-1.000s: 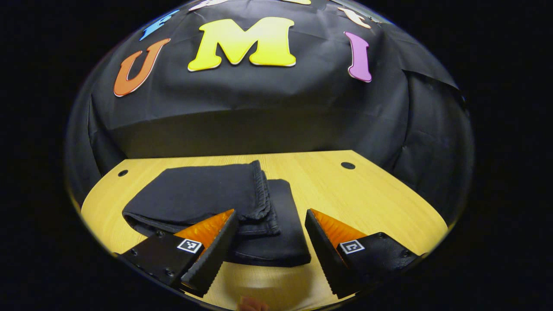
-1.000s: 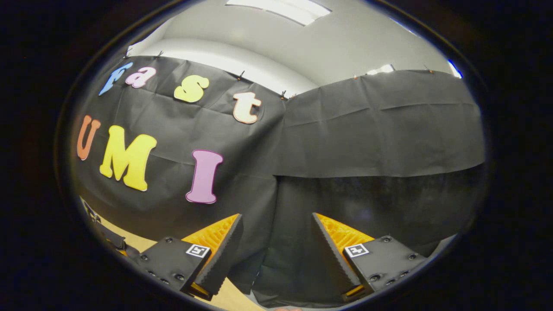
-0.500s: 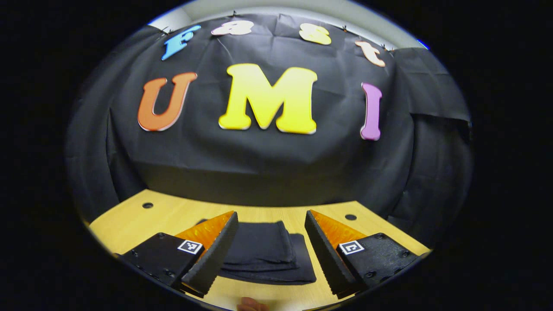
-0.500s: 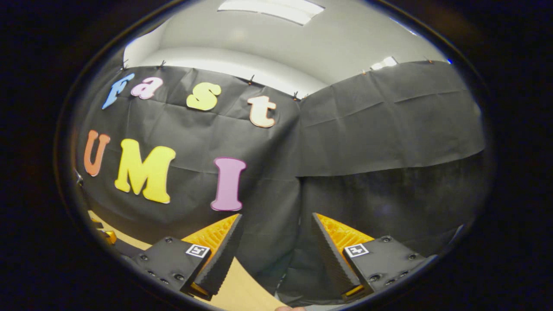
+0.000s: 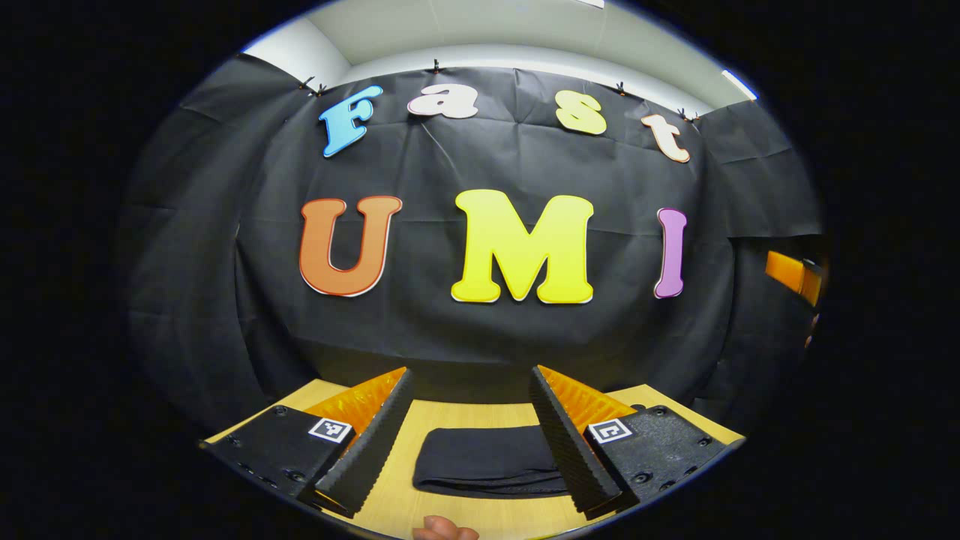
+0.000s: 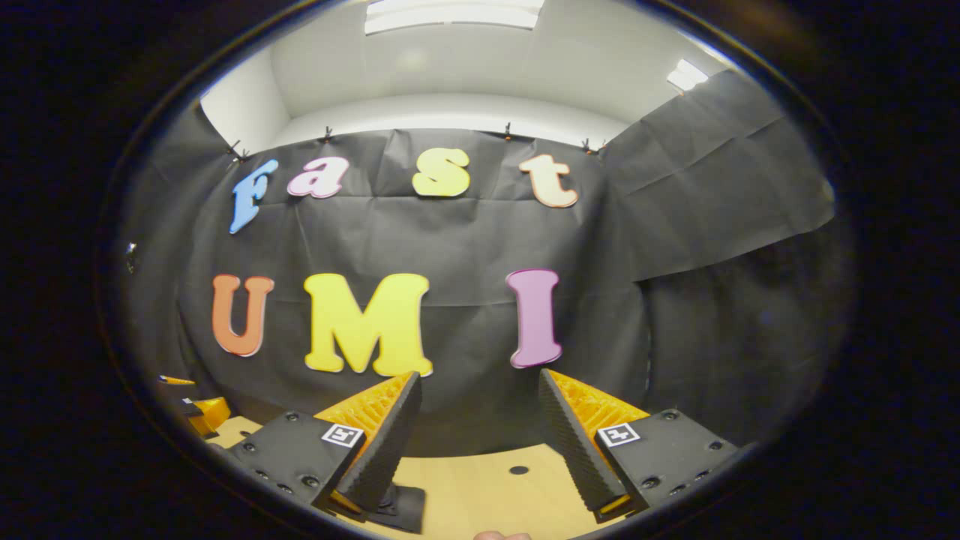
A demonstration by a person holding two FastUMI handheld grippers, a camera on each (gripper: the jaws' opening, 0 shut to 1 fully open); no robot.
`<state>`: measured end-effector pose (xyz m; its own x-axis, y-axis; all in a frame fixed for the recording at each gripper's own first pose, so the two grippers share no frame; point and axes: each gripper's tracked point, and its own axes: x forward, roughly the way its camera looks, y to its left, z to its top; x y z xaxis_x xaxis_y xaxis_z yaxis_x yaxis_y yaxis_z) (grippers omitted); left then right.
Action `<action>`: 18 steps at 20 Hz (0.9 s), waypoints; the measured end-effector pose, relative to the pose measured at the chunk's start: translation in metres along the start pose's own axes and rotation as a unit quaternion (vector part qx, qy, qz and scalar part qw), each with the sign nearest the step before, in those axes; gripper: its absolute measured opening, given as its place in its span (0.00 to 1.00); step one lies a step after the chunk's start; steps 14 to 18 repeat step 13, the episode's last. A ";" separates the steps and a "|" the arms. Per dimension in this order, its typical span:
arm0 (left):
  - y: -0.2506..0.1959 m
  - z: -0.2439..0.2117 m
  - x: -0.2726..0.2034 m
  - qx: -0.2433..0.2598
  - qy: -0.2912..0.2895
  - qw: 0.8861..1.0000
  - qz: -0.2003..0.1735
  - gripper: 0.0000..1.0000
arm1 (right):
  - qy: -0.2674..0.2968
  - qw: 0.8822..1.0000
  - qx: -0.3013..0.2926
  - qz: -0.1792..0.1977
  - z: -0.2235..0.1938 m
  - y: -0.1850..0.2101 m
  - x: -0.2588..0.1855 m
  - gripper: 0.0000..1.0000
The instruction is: Grasp the waist and the cuffs of the jeans and fold them to make the two legs overlap; first hold the waist and fold one-third of the jeans toward the cuffs, then hold the cuffs and fold the remaining one-third in the same direction to finish folding.
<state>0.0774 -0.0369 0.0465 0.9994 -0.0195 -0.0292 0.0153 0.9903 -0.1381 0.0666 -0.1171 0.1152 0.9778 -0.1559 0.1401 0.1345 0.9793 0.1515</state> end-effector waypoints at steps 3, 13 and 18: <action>0.007 -0.005 -0.013 -0.011 0.013 1.000 -0.004 0.98 | 0.007 1.000 0.001 0.019 -0.019 0.044 -0.013 0.97; 0.019 -0.008 -0.024 0.016 0.009 1.000 -0.012 0.99 | 0.080 0.994 -0.030 0.074 -0.090 0.120 -0.032 0.96; 0.019 -0.008 -0.024 0.016 0.009 1.000 -0.012 0.99 | 0.080 0.994 -0.030 0.074 -0.090 0.120 -0.032 0.96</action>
